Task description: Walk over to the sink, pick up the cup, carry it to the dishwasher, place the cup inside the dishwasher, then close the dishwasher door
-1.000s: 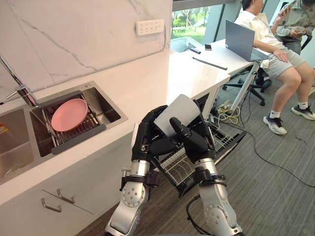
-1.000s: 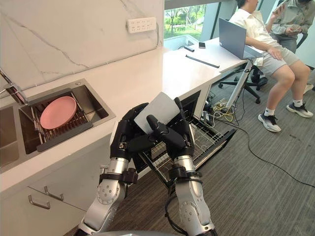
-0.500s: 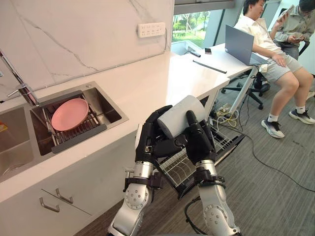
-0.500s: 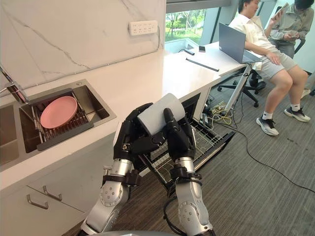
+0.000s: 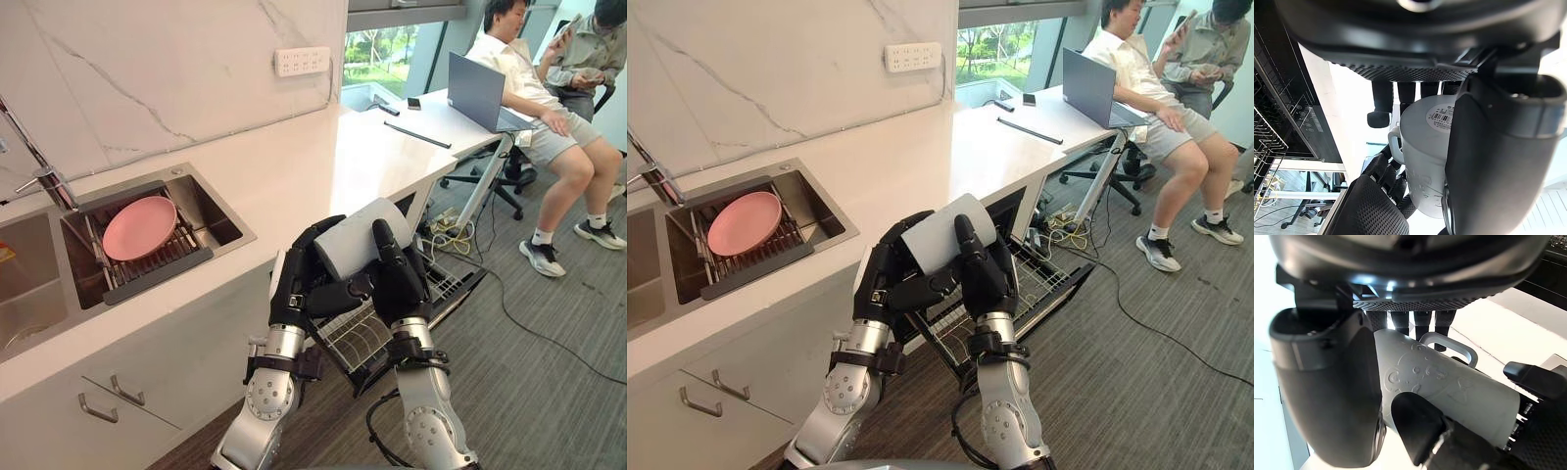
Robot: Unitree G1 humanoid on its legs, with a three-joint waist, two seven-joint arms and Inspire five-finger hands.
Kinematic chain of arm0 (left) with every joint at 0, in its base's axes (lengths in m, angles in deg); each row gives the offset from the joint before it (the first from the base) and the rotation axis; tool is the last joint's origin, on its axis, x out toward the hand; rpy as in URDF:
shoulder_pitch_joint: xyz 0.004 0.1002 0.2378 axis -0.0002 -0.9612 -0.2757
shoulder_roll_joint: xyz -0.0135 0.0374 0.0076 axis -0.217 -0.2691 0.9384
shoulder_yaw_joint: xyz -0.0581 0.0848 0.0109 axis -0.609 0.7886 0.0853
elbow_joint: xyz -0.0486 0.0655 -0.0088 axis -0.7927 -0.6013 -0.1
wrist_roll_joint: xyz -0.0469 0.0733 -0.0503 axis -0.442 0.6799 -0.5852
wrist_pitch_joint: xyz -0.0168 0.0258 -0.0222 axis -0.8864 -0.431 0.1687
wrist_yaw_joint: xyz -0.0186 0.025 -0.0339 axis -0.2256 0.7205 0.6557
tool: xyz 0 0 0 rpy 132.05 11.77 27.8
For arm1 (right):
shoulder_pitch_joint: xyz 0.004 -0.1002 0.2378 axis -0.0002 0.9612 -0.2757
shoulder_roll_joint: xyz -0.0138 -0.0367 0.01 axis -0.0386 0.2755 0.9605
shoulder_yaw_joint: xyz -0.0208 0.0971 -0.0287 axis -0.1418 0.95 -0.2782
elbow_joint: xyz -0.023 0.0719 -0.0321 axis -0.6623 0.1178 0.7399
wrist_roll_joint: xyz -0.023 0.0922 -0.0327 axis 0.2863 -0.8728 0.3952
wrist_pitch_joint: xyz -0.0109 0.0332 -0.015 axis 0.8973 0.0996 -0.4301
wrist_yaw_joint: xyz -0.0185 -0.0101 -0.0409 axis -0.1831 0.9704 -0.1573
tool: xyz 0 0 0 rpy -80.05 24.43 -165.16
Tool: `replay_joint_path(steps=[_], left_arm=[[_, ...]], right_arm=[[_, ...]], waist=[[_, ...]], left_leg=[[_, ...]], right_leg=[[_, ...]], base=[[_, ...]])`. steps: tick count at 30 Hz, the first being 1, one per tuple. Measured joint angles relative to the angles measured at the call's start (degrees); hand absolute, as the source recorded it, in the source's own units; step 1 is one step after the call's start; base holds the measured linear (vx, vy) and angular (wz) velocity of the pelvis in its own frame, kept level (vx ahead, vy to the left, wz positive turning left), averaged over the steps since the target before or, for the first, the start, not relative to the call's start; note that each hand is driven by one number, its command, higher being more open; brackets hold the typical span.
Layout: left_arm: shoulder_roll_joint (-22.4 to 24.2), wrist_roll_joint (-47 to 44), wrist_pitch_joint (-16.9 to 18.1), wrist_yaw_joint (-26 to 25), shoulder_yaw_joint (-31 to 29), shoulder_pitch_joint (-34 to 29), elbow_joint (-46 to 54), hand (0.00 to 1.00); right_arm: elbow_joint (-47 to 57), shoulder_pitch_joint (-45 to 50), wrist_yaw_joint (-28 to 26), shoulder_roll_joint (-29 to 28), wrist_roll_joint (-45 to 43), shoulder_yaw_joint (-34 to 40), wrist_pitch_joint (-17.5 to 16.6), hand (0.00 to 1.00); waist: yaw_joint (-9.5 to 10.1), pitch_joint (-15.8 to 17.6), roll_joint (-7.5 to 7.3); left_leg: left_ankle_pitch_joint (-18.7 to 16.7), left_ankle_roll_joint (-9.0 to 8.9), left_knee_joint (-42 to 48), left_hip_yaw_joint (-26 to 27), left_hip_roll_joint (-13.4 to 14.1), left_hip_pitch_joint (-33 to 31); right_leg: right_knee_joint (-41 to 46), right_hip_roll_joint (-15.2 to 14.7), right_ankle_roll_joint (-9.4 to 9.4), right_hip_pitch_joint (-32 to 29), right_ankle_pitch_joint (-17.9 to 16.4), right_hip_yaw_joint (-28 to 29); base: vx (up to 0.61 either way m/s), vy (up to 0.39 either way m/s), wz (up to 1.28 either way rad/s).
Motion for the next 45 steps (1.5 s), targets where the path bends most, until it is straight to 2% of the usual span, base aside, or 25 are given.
replay_joint_path(steps=[13,26,34,45], left_arm=[[0.1,0.0,0.3,1.2,-1.1,-3.3,-3.9,1.00],[2.7,-6.9,0.2,2.4,-14.1,-7.4,-2.4,1.00],[4.3,-12.7,0.0,7.5,-19.0,-13.0,-2.4,1.00],[4.3,-11.8,-2.8,14.5,-22.3,-15.4,-19.7,1.00]], right_arm=[[0.2,-0.8,0.0,-0.9,2.6,0.3,0.1,0.00],[3.2,-1.6,0.9,-2.0,7.1,10.8,0.1,0.00],[3.7,-0.3,0.9,-2.5,9.3,17.3,0.5,0.00],[3.4,2.4,0.8,-2.5,13.8,21.6,1.8,0.00]], waist=[[0.23,-0.4,-0.32],[0.27,-0.1,-0.31],[0.46,1.7,-0.46],[0.52,2.6,-0.13]], left_leg=[[0.1,0.05,0.0,-0.1,0.0,0.2],[0.1,0.04,0.0,-0.9,-0.1,0.3],[0.1,0.04,0.0,-1.9,-0.4,-0.3],[0.1,0.04,-0.1,-2.6,-0.5,-0.8]], right_leg=[[0.1,0.0,0.00,0.1,0.0,-0.1],[0.0,-0.1,-0.03,0.7,-0.1,-0.9],[-0.3,-0.4,-0.05,0.7,-0.3,-2.0],[-0.3,-0.8,0.05,0.6,-0.6,-2.9]], base=[[0.00,0.000,0.00],[0.00,0.000,0.02],[-0.01,-0.017,0.07],[0.00,-0.008,0.03]])
